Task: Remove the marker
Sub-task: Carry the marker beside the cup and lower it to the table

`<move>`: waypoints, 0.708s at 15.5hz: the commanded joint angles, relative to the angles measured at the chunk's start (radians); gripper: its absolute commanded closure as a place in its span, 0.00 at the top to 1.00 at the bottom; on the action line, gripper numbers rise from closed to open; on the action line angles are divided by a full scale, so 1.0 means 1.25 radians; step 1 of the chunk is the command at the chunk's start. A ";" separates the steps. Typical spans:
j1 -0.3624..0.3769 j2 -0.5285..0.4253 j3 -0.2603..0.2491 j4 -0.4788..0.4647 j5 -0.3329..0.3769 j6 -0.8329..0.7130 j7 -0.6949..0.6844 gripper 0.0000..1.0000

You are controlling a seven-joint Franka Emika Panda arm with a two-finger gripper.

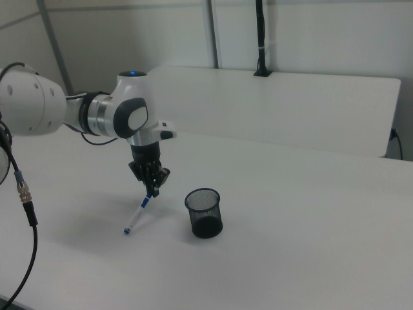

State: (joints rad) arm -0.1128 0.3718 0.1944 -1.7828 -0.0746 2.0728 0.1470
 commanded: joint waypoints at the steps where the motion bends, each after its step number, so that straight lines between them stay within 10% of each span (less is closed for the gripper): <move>1: 0.009 -0.005 -0.005 -0.045 -0.011 0.095 0.010 0.07; 4: 0.010 -0.002 -0.005 -0.046 -0.025 0.098 0.010 0.60; 11: 0.010 -0.009 -0.005 -0.042 -0.026 0.095 0.012 0.80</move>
State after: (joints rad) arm -0.1116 0.3786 0.1945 -1.8215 -0.0889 2.1691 0.1469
